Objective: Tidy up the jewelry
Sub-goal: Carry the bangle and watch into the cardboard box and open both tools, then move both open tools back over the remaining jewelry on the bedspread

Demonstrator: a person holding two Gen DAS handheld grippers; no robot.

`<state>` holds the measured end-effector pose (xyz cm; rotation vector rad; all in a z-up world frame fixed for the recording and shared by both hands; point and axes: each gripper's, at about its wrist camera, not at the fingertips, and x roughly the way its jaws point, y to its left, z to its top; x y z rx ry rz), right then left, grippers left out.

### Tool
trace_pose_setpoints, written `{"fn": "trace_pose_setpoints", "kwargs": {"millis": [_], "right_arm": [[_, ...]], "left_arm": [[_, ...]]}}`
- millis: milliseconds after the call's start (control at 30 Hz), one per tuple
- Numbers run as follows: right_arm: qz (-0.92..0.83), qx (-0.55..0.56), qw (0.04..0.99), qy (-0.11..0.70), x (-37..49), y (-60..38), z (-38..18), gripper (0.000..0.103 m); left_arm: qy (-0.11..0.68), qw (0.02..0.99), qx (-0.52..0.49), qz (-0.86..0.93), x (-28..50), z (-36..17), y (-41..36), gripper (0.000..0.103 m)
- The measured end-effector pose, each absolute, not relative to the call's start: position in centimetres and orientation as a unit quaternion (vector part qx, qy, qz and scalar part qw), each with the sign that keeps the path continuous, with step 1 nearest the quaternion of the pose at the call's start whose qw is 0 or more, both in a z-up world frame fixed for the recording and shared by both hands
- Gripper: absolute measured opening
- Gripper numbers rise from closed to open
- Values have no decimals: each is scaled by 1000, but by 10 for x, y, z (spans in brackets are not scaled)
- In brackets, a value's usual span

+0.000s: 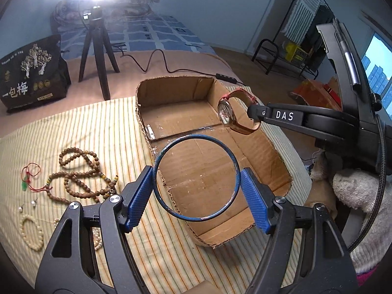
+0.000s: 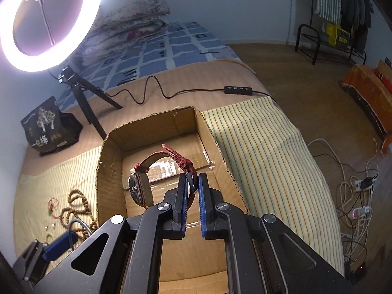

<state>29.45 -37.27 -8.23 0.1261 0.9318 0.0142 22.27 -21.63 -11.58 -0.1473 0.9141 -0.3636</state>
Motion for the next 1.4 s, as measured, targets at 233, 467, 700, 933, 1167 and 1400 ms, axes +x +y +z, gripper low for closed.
{"fn": "trace_pose_setpoints", "kwargs": {"millis": [233, 467, 700, 933, 1167, 1400], "right_arm": [[10, 74, 886, 458, 299, -375, -90, 10], [10, 79, 887, 456, 298, -375, -89, 15], [7, 77, 889, 451, 295, -379, -87, 15], [6, 72, 893, 444, 289, -377, -80, 15], [18, 62, 899, 433, 278, -365, -69, 15], [54, 48, 905, 419, 261, -338, -55, 41]], "left_arm": [[445, 873, -77, -186, 228, -120, -218, 75], [452, 870, -80, -181, 231, -123, -218, 80], [444, 875, -68, -181, 225, -118, -217, 80], [433, 883, -52, -175, 216, -110, -209, 80], [410, 898, -37, -157, 203, -92, -183, 80], [407, 905, -33, -122, 187, -78, -134, 80]]}}
